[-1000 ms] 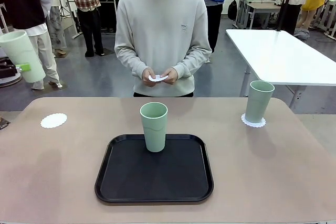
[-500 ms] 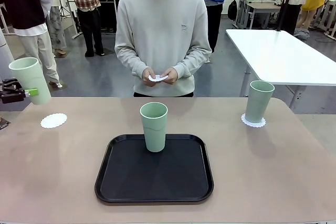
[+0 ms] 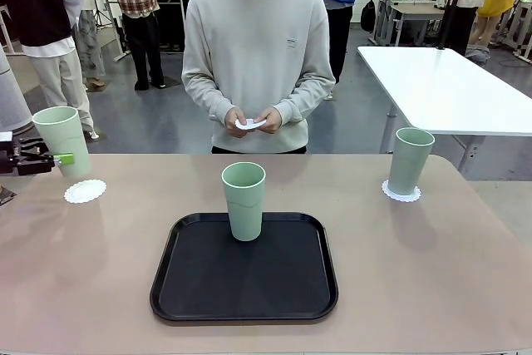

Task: Place coasters on the table and set cups on them.
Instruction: Take one Reusable plastic cup from the Flat Tray and place it on a coaster set by the human.

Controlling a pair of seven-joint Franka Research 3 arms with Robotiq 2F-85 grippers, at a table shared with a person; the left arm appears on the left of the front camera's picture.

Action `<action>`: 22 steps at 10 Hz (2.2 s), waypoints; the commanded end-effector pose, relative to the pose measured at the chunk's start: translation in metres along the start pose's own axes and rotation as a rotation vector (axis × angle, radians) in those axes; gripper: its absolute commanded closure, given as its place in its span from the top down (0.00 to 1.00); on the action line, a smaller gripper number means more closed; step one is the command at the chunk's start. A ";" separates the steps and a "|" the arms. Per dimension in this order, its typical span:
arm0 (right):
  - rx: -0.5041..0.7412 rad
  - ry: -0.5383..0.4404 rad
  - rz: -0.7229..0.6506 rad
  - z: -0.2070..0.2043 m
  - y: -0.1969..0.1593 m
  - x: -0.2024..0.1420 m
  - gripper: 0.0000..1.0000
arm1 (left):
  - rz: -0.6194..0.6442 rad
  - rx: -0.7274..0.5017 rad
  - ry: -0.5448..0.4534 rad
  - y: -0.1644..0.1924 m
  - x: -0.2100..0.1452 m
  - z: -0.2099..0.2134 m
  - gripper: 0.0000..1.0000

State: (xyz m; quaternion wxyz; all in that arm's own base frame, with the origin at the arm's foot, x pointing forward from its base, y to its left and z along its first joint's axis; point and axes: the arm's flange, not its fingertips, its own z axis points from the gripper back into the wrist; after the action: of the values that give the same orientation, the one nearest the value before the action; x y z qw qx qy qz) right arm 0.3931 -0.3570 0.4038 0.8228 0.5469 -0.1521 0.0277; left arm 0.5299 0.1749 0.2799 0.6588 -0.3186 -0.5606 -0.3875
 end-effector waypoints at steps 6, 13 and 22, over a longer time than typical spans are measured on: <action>0.006 0.007 0.003 0.001 0.001 0.001 1.00 | 0.021 -0.076 0.009 -0.011 -0.025 -0.003 0.84; 0.006 0.007 0.003 0.001 0.001 0.001 1.00 | 0.052 -0.079 0.011 -0.013 -0.030 -0.007 0.84; 0.006 0.007 0.003 0.001 0.001 0.001 1.00 | 0.056 -0.078 0.012 -0.013 -0.032 -0.007 0.84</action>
State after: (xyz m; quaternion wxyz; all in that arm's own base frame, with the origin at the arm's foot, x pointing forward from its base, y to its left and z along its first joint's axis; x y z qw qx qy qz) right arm 0.3931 -0.3570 0.4038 0.8228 0.5469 -0.1521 0.0277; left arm 0.5198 0.1676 0.2470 0.6596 -0.3575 -0.5320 -0.3925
